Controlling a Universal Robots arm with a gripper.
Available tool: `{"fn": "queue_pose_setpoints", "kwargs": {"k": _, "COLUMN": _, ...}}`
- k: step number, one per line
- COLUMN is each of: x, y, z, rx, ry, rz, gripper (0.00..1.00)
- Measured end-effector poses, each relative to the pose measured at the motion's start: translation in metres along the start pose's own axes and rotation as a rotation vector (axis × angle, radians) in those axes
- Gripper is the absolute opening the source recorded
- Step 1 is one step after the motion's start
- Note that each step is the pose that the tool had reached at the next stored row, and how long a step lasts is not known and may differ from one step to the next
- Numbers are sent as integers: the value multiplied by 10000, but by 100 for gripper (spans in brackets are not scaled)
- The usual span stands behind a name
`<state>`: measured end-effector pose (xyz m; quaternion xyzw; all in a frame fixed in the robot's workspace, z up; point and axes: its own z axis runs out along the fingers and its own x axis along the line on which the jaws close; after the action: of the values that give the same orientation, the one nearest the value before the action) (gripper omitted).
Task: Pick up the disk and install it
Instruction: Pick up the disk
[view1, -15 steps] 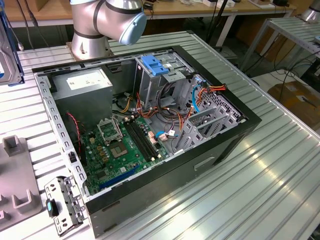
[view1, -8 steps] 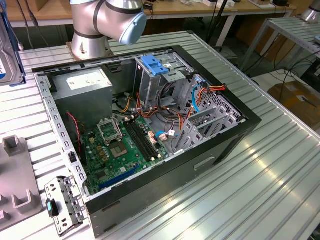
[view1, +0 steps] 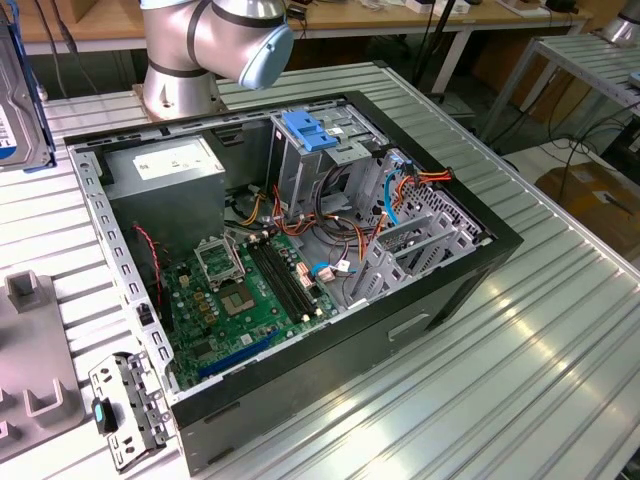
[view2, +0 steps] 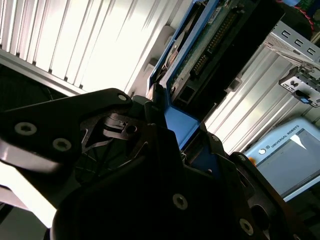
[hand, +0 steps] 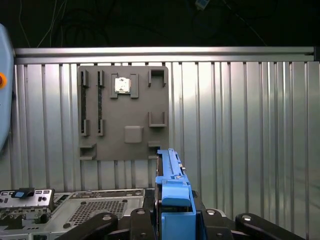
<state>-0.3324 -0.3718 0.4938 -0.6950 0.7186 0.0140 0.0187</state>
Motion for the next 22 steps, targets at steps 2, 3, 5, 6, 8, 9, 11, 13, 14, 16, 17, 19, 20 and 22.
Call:
{"fn": "queue_pose_setpoints", "kwargs": {"k": 2, "x": 0, "y": 0, "z": 0, "rx": 0, "ry": 0, "rz": 0, "gripper": 37}}
{"fn": "queue_pose_setpoints", "kwargs": {"k": 3, "x": 0, "y": 0, "z": 0, "rx": 1, "ry": 0, "rz": 0, "gripper": 37}}
{"fn": "queue_pose_setpoints", "kwargs": {"k": 5, "x": 0, "y": -1, "z": 0, "rx": 0, "ry": 0, "rz": 0, "gripper": 37}}
{"fn": "queue_pose_setpoints", "kwargs": {"k": 6, "x": 0, "y": -1, "z": 0, "rx": 0, "ry": 0, "rz": 0, "gripper": 37}}
{"fn": "queue_pose_setpoints", "kwargs": {"k": 8, "x": 0, "y": -3, "z": 0, "rx": 0, "ry": 0, "rz": -1, "gripper": 37}}
{"fn": "queue_pose_setpoints", "kwargs": {"k": 9, "x": 0, "y": -9, "z": 0, "rx": 1, "ry": 0, "rz": -2, "gripper": 37}}
{"fn": "queue_pose_setpoints", "kwargs": {"k": 11, "x": -1, "y": -25, "z": 0, "rx": 0, "ry": 0, "rz": 0, "gripper": 37}}
{"fn": "queue_pose_setpoints", "kwargs": {"k": 13, "x": -2, "y": -56, "z": 0, "rx": 0, "ry": 0, "rz": -1, "gripper": 37}}
{"fn": "queue_pose_setpoints", "kwargs": {"k": 14, "x": -2, "y": -69, "z": 0, "rx": 0, "ry": 0, "rz": 0, "gripper": 37}}
{"fn": "queue_pose_setpoints", "kwargs": {"k": 16, "x": -3, "y": -94, "z": 1, "rx": 0, "ry": 0, "rz": 0, "gripper": 37}}
{"fn": "queue_pose_setpoints", "kwargs": {"k": 17, "x": -4, "y": -116, "z": 1, "rx": 0, "ry": 0, "rz": 0, "gripper": 37}}
{"fn": "queue_pose_setpoints", "kwargs": {"k": 19, "x": -5, "y": -147, "z": 1, "rx": 0, "ry": 0, "rz": 0, "gripper": 37}}
{"fn": "queue_pose_setpoints", "kwargs": {"k": 20, "x": -6, "y": -172, "z": 2, "rx": 1, "ry": -1, "rz": 0, "gripper": 37}}
{"fn": "queue_pose_setpoints", "kwargs": {"k": 22, "x": -7, "y": -204, "z": 2, "rx": 0, "ry": 0, "rz": 0, "gripper": 37}}
